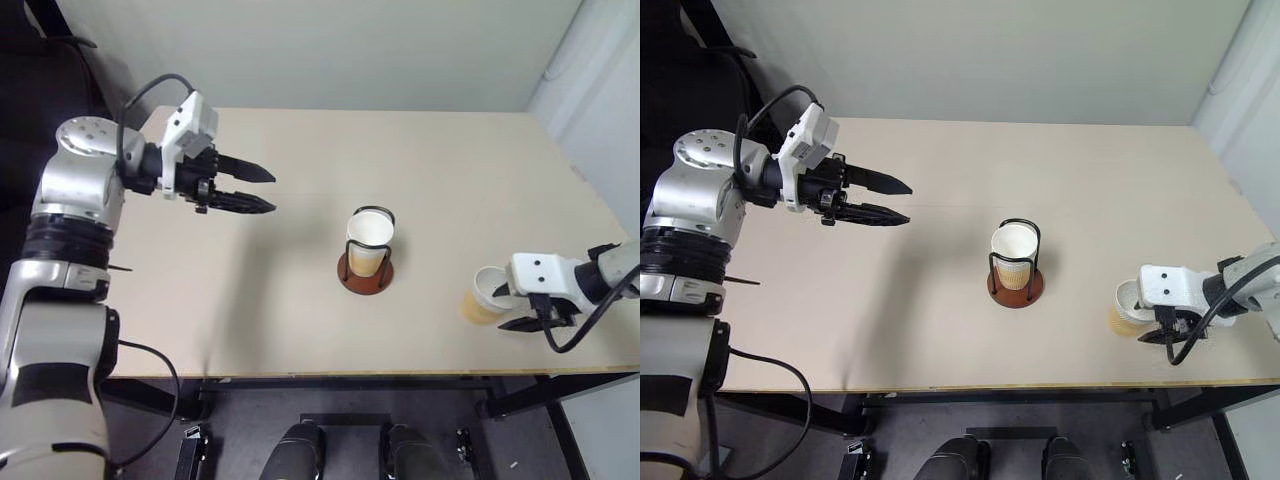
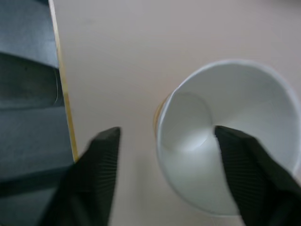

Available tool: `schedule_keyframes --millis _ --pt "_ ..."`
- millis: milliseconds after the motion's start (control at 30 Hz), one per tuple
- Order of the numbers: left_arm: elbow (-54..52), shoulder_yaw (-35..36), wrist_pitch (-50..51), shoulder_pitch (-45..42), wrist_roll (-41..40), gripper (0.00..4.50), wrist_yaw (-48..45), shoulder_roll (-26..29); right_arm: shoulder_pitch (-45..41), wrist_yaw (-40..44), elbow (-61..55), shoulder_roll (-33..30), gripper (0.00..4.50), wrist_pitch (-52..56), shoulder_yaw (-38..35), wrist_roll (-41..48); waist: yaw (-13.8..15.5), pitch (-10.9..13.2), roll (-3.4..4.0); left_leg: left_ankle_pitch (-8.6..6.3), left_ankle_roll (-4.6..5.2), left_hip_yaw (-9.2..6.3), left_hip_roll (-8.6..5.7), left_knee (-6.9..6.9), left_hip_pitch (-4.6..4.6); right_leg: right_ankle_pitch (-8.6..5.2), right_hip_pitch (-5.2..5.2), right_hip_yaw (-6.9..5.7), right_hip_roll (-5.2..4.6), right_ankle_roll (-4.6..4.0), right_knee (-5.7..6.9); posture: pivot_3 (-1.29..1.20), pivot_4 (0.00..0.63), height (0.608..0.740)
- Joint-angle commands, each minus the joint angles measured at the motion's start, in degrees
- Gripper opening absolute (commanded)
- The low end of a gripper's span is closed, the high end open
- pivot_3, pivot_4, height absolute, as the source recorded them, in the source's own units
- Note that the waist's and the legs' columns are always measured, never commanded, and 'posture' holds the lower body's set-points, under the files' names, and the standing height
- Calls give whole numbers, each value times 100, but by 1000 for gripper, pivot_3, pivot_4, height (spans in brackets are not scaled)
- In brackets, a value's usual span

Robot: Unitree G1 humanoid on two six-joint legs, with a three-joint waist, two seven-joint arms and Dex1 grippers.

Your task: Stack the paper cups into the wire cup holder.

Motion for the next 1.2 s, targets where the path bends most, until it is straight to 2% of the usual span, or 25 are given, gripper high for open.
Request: schedule_keyframes --millis 33,167,400,500,667,800,1200 --pt "-169 181 -85 -32 -171 2812 -184 81 -115 158 -129 -87 1466 -5 -152 -15 -1 0 0 0 -1 0 1 0 0 1 0 -1 0 -2 1 0 150 740" --pt "-67 143 -129 -65 -163 2812 -184 39 -139 245 -251 -155 23 67 -235 -11 -5 0 0 1 -5 -2 1 0 1 3 -1 0 1 -5 2 0 150 740" --pt "344 53 -341 -190 -29 2812 -184 -80 -658 363 -515 -407 23 254 -454 31 -16 0 0 -7 -17 -2 1 -3 -1 0 -5 1 2 -10 0 0 150 740" --pt "606 16 -491 -269 55 2812 -184 -122 -1524 452 -486 -306 23 439 -371 -3 -27 0 0 -8 -19 -2 2 -11 -1 -3 -10 1 2 -14 1 0 150 740" --pt "979 -49 -668 -409 159 2812 -184 -193 -3092 626 -356 205 23 776 104 -197 -40 -1 -2 -7 -21 -5 6 -31 1 -11 -20 -3 5 -29 2 0 150 740" --pt "1113 -96 -740 -469 194 2812 -184 -249 -3880 764 -303 658 23 934 469 -359 -39 -1 -2 -3 -20 -6 4 -50 -2 -14 -30 -7 3 -34 1 0 150 740" --pt "1048 -278 -754 -498 22 2812 -184 -262 -4608 755 -35 1839 23 1022 1131 -639 -45 0 -4 25 -75 -8 6 -96 -5 -29 -53 -17 0 -58 1 0 150 740"
